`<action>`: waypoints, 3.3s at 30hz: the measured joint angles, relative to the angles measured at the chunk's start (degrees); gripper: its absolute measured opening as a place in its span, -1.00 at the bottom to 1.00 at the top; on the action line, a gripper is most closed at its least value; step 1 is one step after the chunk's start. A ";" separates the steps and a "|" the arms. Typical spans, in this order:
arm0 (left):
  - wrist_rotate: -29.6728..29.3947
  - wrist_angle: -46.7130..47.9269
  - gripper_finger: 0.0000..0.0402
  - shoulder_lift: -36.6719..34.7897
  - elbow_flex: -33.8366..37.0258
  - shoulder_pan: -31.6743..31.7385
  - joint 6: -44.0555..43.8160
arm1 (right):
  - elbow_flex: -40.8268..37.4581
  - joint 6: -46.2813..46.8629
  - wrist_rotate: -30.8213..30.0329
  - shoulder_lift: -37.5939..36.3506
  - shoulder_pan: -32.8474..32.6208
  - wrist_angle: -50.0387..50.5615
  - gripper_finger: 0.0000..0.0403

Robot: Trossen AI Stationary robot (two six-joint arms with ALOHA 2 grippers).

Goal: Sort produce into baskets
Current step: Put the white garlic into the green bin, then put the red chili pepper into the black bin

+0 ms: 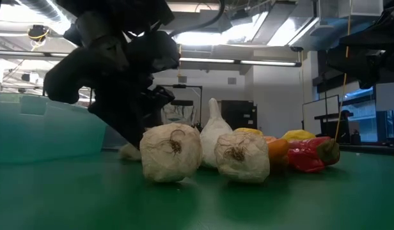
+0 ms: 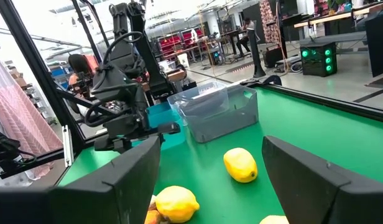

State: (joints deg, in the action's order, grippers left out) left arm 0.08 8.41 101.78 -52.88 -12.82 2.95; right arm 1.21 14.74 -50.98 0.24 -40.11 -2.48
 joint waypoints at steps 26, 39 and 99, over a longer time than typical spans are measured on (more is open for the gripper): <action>-9.61 27.25 -0.23 -13.72 -9.92 0.79 -15.46 | 0.00 0.00 0.02 0.01 0.00 0.00 0.39; -15.85 47.76 -0.23 -16.44 -9.92 -5.42 -43.55 | 0.00 0.00 0.02 0.01 -0.01 0.13 0.39; -28.80 -1.02 0.20 -12.90 -9.86 0.39 -17.38 | 0.02 -1.61 -0.86 0.01 0.00 -0.08 0.39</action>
State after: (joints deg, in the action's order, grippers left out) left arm -28.72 7.39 88.88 -62.74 -12.43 -14.43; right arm 1.23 13.14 -51.84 0.25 -40.11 -2.56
